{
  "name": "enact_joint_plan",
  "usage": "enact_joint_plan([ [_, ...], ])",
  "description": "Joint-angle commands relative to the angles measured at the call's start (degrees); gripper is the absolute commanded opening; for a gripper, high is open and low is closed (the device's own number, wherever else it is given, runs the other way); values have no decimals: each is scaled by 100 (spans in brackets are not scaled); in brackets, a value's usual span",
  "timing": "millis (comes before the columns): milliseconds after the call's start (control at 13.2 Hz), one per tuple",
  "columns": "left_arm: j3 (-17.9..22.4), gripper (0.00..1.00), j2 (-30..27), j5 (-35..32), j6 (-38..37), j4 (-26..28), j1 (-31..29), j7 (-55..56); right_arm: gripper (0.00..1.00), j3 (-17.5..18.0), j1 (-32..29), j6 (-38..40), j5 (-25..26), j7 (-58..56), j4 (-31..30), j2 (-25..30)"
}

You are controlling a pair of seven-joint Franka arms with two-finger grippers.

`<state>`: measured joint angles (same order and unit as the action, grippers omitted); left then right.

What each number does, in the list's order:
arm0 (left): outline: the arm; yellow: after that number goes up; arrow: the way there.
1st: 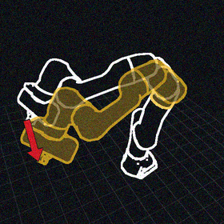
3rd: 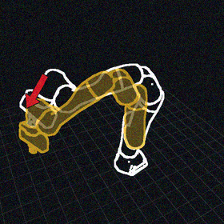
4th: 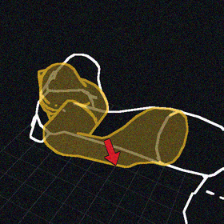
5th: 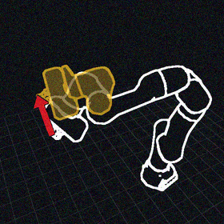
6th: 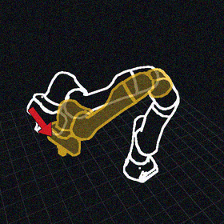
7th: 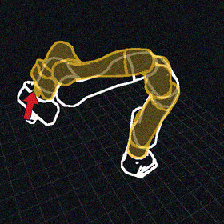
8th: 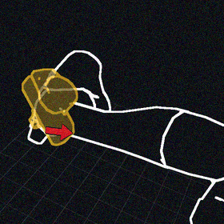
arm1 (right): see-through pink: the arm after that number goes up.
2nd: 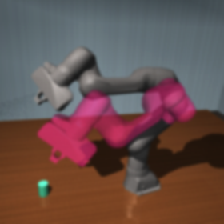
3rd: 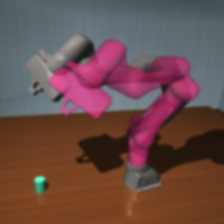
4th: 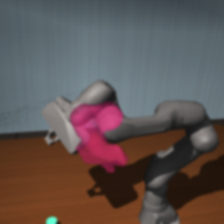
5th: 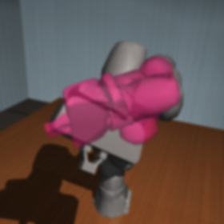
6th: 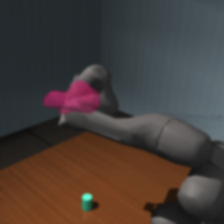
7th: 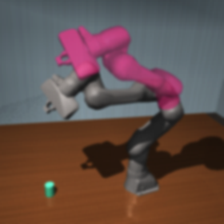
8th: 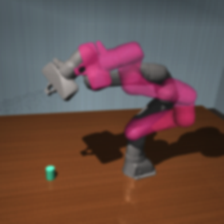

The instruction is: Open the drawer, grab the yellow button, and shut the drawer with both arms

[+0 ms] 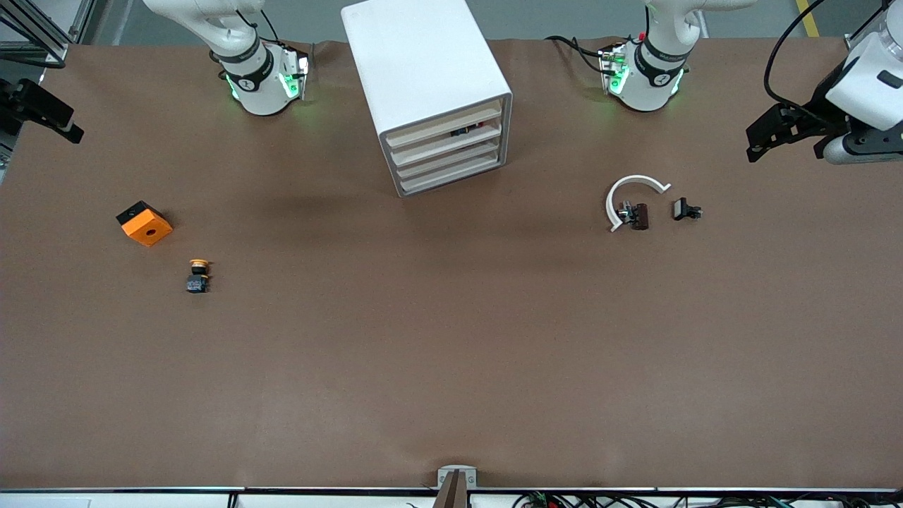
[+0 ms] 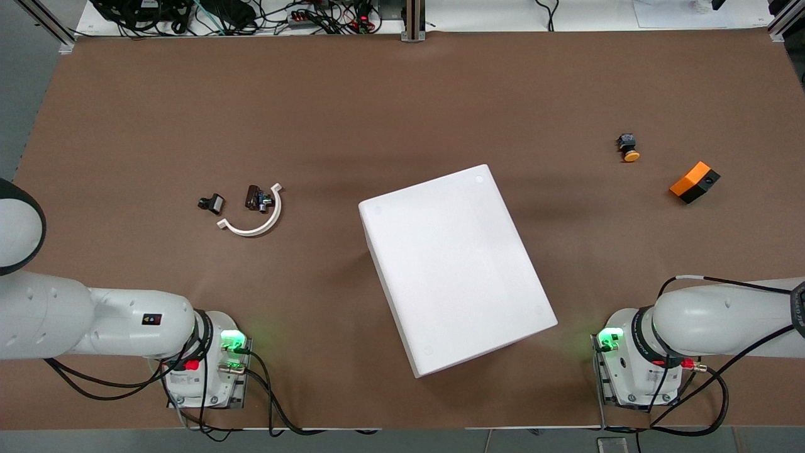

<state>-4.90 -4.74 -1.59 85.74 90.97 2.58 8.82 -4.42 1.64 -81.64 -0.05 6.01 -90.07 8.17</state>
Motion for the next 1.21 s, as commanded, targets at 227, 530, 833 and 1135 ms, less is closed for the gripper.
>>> enact_joint_plan([
  [227, 24, 100, 175, 54, -57, -282, -20, -91, 100, 143, -252, -344, -74, -504, -336, 149],
  [530, 24, 100, 167, 80, -66, -282, -20, -91, 100, 143, -261, -353, -74, -566, -380, 228],
  [833, 24, 100, 175, 80, -162, -282, -20, -91, 100, 152, -304, -362, -65, -654, -459, 307],
  [1135, 24, 100, 167, 71, -198, -273, -20, -91, 100, 187, -313, -370, -65, -654, -485, 325],
])
